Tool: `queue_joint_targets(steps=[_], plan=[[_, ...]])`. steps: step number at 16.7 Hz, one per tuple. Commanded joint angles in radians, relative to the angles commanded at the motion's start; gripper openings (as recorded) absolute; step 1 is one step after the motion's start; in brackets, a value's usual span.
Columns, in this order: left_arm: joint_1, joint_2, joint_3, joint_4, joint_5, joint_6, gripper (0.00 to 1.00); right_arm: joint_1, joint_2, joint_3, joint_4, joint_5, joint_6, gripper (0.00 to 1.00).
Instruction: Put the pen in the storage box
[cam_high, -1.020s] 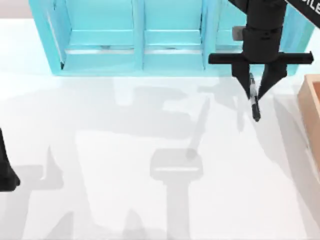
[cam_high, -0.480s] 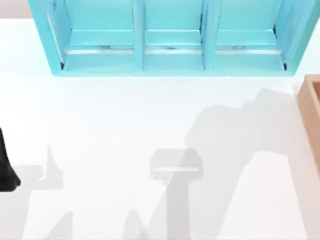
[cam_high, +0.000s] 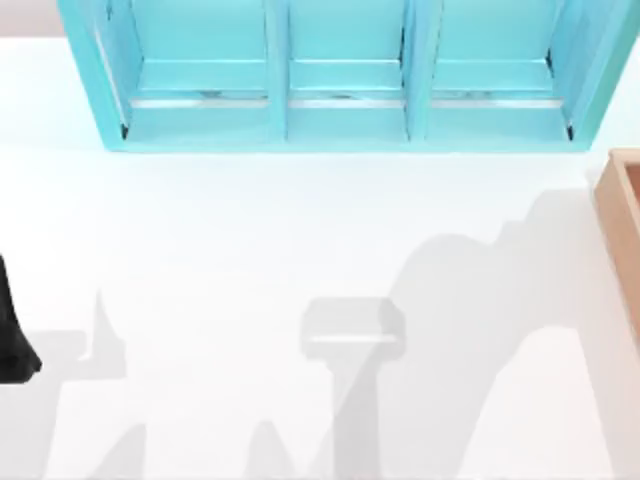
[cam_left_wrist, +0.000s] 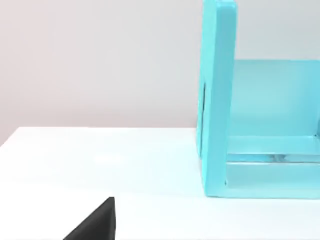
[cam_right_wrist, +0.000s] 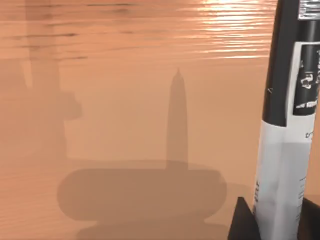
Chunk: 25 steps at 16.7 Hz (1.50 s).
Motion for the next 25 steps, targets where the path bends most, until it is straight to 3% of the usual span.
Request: queue_joint_targets(steps=[20,25], plan=[[0.0,0.0,0.0,0.0,0.0,0.0,1.0,0.048,-0.067,-0.331,0.261,-0.01,0.05,0.0],[0.0,0.0,0.0,0.0,0.0,0.0,1.0,0.048,-0.067,-0.331,0.261,-0.01,0.05,0.38]])
